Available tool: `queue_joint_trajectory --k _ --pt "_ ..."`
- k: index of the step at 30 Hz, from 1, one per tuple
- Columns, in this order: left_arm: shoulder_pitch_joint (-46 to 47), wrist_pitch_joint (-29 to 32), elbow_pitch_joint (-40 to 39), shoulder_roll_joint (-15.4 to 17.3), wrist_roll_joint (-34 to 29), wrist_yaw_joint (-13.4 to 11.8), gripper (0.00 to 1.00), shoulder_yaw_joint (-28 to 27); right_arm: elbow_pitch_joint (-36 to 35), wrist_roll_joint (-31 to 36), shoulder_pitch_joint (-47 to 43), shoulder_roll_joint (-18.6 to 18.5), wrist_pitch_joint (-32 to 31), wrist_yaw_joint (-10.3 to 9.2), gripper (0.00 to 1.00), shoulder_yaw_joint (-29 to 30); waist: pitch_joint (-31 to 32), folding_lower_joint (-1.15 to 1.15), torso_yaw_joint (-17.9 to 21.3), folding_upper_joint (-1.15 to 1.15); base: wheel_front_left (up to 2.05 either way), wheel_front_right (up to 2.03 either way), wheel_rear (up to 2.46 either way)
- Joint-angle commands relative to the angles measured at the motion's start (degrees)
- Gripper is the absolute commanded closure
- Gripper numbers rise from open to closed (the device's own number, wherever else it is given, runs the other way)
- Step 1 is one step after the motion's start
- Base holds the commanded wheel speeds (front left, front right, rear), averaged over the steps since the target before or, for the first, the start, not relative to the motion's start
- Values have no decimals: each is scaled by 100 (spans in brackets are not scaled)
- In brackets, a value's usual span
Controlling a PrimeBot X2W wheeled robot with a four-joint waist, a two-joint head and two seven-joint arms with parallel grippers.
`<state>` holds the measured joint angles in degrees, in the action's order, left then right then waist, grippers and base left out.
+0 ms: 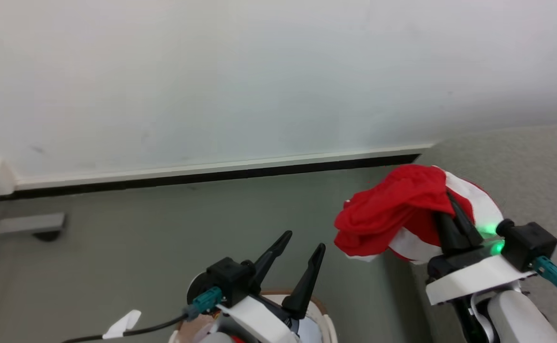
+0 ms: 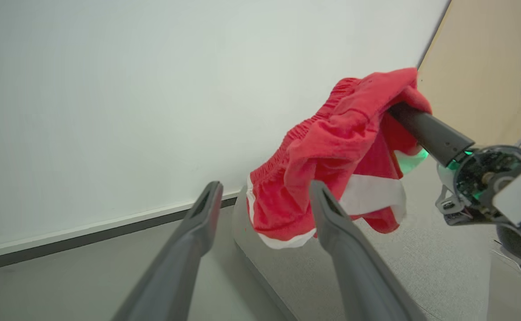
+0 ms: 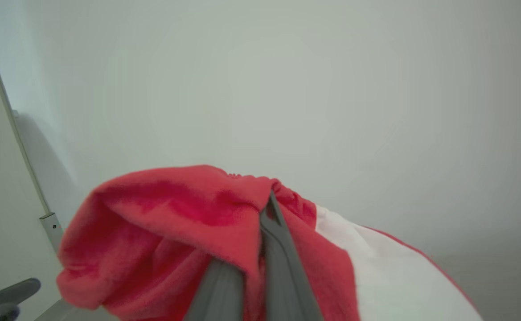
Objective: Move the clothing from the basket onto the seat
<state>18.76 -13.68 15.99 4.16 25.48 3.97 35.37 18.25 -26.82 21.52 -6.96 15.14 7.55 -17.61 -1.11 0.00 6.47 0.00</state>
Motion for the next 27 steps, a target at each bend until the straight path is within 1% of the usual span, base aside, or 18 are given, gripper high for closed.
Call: queue_joint_trajectory --k 1,6,11,16,18,21,27 --pt "-19 -57 17 42 -88 -29 0 -25 -76 49 -134 -61 0 -12 100 63 -72 0 381 0 0 0 0" --pt "85 -114 71 94 -280 -73 0 -63 -327 107 -279 -177 1 -12 100 287 -261 0 990 0 0 0 0" --pt "181 -152 139 155 -441 -64 0 -79 -532 141 -400 -132 1 -12 100 524 -445 0 1552 0 0 0 0" --pt "271 -145 209 216 -685 -80 0 -50 -685 188 -525 -99 1 -12 100 692 -558 0 1996 0 0 0 0" --pt "311 -145 225 236 -766 -147 0 -91 -733 193 -541 -69 0 -12 100 745 -613 0 2133 0 0 0 0" --pt "321 -146 250 249 -840 -148 0 -129 -785 193 -567 -46 1 -12 100 794 -653 0 2285 0 0 0 0" --pt "262 -147 273 205 -919 -117 0 -196 -819 173 -665 -68 1 -12 100 836 -642 0 2399 0 0 0 0"
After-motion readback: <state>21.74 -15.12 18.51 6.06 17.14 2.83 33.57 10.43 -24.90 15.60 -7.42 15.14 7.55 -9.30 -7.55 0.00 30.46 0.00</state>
